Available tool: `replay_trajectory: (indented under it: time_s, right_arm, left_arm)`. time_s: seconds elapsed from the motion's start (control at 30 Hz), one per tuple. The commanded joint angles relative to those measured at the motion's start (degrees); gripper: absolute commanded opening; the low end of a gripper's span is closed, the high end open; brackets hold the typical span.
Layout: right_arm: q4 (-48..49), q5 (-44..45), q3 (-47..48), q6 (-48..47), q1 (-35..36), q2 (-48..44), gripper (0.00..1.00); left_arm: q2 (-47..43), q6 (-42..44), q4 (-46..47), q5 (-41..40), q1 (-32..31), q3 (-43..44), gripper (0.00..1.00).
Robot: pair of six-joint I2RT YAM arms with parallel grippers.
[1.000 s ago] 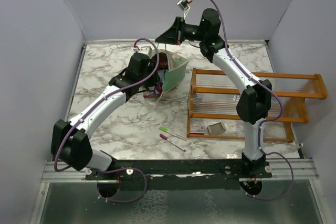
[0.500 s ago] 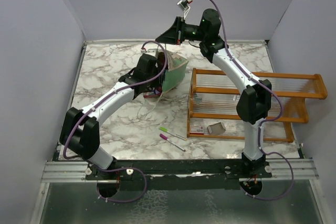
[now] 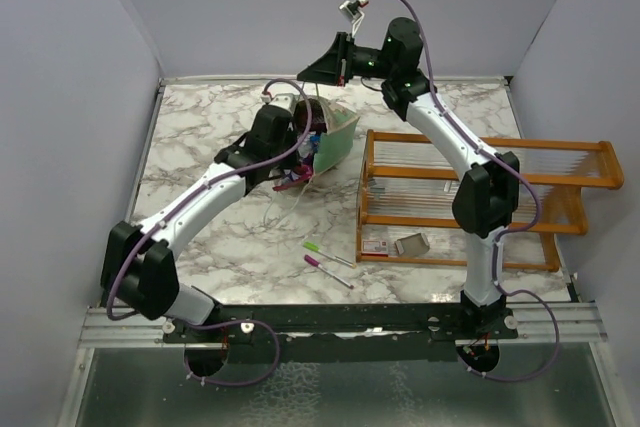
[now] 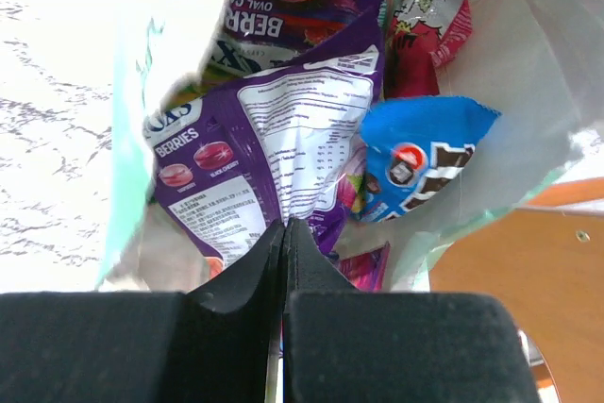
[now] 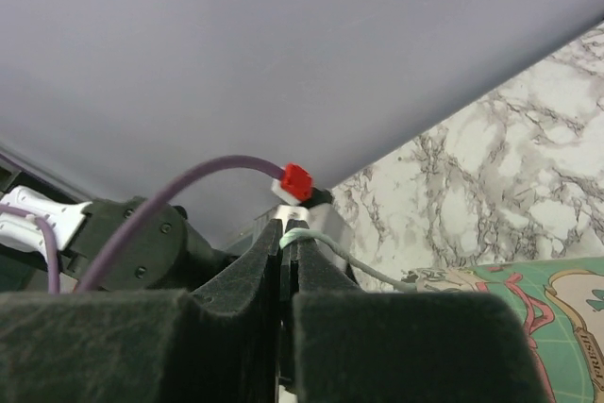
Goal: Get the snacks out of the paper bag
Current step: Take out the snack from the paper bag, then place the snack at the center of the board.
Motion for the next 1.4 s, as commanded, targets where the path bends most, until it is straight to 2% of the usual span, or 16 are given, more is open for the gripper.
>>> replay_trajectory:
  time_s: [0.0, 0.37, 0.63, 0.87, 1.03, 1.13, 1.27, 1.37]
  right_arm:
    - [3.8, -0.5, 0.0, -0.6, -0.1, -5.3, 0.01]
    - [4.2, 0.4, -2.4, -1.4, -0.1, -6.4, 0.01]
    - [4.8, 0.0, -3.6, -1.4, -0.1, -6.3, 0.01]
    - [4.7, -0.2, -3.9, -1.7, -0.1, -6.4, 0.01]
    - [4.6, -0.1, -4.2, -1.7, -0.1, -6.4, 0.01]
    - [4.3, -0.3, -4.2, -1.9, -0.1, -6.4, 0.01]
    - [4.3, -0.1, -5.0, -2.2, -0.1, -7.1, 0.01]
    - [4.4, 0.0, -5.3, -2.2, -0.1, -7.2, 0.01]
  left_arm:
    - [-9.8, 1.2, -2.6, 0.2, -0.3, -0.1, 0.00]
    - [-30.3, -1.9, -15.7, 1.1, -0.3, -3.3, 0.00]
    - [-40.1, -2.2, -28.5, -12.5, -0.3, -2.6, 0.00]
    - [-38.5, -4.8, -33.7, -26.5, -0.3, -4.5, 0.00]
    - [-30.9, -4.1, -32.5, -29.6, -0.2, -5.7, 0.00]
    - [-26.9, -2.7, -29.7, -34.6, 0.1, -5.8, 0.00]
    - [-23.8, 1.5, -21.2, -37.6, 4.0, -6.2, 0.00]
    - [-22.1, 6.1, -9.5, -38.0, 9.7, -9.7, 0.00]
